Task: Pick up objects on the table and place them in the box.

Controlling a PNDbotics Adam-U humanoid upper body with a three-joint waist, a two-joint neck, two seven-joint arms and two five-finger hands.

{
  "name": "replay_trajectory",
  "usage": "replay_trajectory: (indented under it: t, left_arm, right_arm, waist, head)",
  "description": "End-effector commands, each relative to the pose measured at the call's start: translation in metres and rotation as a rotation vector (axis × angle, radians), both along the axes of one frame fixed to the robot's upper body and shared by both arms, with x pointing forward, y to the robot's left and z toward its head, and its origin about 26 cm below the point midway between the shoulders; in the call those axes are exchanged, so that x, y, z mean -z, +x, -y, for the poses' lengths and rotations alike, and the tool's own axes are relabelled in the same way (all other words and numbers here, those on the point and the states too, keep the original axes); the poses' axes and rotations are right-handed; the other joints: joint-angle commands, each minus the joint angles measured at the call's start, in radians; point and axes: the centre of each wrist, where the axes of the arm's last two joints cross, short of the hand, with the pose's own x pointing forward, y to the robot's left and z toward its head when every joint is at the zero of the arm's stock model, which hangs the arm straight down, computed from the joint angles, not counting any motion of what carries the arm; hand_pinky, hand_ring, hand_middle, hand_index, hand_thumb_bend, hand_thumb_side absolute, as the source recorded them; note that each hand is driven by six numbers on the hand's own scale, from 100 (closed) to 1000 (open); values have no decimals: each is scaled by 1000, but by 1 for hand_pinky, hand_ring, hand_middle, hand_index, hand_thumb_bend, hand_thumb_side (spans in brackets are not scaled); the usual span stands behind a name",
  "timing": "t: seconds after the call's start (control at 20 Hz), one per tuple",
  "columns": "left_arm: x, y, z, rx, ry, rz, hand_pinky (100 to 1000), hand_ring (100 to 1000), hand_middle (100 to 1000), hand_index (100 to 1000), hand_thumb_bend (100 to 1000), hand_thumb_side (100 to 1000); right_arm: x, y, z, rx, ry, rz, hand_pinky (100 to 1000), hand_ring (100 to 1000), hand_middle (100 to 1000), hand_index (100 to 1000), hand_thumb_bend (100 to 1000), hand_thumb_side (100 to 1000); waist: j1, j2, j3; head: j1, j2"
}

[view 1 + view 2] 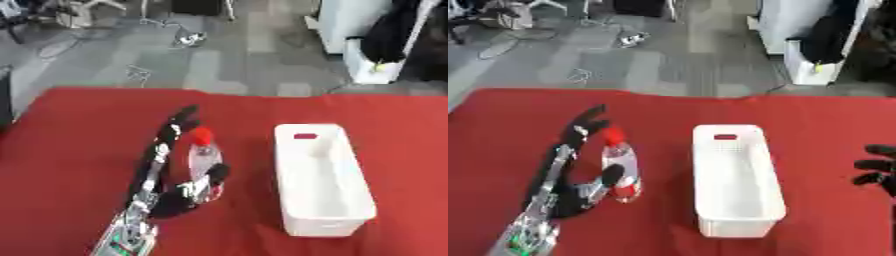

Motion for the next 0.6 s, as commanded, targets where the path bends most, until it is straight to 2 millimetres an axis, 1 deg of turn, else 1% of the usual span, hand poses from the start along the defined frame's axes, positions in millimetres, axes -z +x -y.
replay_trajectory:
  t: [0.05, 0.3, 0.5, 0.55, 0.6]
  left_arm:
    - [-9, 4, -4, -1, 41, 38, 935, 899, 933, 990, 606, 737]
    - [-18, 5, -7, -10, 49, 92, 923, 891, 928, 986, 617, 717]
    - [-18, 7, -9, -23, 50, 96, 931, 894, 930, 987, 630, 724]
    - [-17, 7, -10, -26, 46, 91, 945, 910, 935, 993, 656, 743]
    - [-16, 9, -10, -26, 37, 82, 944, 909, 935, 992, 655, 741]
  right_arm:
    - [-6, 0, 0, -7, 0, 20, 486, 599, 672, 717, 100, 794]
    - [-5, 0, 0, -9, 1, 20, 486, 599, 671, 717, 100, 795]
    - [-6, 0, 0, -10, 1, 20, 487, 599, 671, 717, 100, 796]
    - [-6, 0, 0, -10, 1, 20, 487, 599, 671, 717, 100, 797]
    - [-5, 0, 0, -11, 1, 20, 487, 599, 671, 717, 100, 797]
  waist:
    - [-3, -9, -1]
    - [-3, -7, -3]
    - [-4, -6, -3]
    - [-4, -6, -3]
    - [-4, -7, -3]
  head:
    - [8, 21]
    - [18, 27]
    - [26, 27]
    - [29, 27]
    - [31, 27]
